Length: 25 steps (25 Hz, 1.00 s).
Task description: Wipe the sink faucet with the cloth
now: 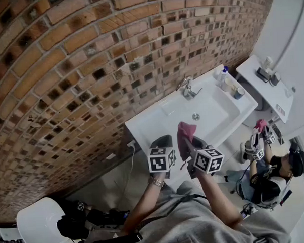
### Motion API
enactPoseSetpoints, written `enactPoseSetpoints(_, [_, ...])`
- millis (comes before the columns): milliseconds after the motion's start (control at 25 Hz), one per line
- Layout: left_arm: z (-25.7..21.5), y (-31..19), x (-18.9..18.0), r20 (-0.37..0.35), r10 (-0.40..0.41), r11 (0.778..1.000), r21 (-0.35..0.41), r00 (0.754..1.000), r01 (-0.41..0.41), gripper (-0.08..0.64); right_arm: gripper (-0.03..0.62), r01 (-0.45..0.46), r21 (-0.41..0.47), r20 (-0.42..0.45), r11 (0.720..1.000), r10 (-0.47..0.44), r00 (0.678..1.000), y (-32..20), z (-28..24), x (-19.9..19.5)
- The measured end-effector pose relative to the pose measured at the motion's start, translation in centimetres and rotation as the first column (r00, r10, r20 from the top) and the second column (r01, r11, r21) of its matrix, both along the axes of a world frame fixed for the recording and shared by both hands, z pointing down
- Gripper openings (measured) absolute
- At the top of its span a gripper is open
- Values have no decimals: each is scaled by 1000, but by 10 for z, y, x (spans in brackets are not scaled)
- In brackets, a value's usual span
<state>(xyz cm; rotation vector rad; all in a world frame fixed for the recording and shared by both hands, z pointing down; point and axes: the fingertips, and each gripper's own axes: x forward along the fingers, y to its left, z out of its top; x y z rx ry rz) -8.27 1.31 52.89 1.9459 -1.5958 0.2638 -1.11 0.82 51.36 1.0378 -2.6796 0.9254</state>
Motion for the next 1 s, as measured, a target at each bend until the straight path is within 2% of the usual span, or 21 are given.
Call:
enactPoseSetpoints(160, [8, -27, 0, 0, 30, 999, -27, 1000, -30, 20, 71, -1, -52, -71, 999, -3, 997, -49, 29, -9])
enactPoseSetpoints(280, [5, -50, -21, 14, 7, 1000, -24, 1000, -7, 20, 71, 28, 52, -220, 998, -16, 975, -120, 32, -21])
enactPoseSetpoints(360, [1, -58, -41, 25, -33, 999, -27, 999, 34, 20, 71, 102, 126, -345, 987, -53, 937, -163, 35, -35])
enactPoseSetpoints(440, [-4, -65, -60, 26, -78, 997, -27, 997, 78, 20, 71, 175, 167, -428, 970, -88, 900, -203, 38, -54])
enactPoseSetpoints(600, [-7, -83, -87, 39, -128, 991, -32, 991, 129, 20, 71, 311, 161, -588, 937, -162, 793, -266, 68, -89])
enactPoseSetpoints(720, [-3, -93, -93, 48, -128, 991, -44, 991, 130, 20, 71, 352, 153, -662, 923, -169, 731, -290, 87, -90])
enactPoseSetpoints(800, [0, -99, -92, 46, -122, 991, -57, 991, 125, 20, 71, 343, 169, -665, 924, -150, 732, -299, 85, -81])
enactPoseSetpoints(920, [2, -111, -97, 50, -118, 990, -65, 992, 121, 20, 71, 327, 193, -621, 925, -142, 770, -307, 72, -78])
enactPoseSetpoints(1000, [3, -121, -100, 54, -115, 991, -64, 992, 118, 20, 71, 327, 239, -619, 914, -116, 777, -314, 62, -78])
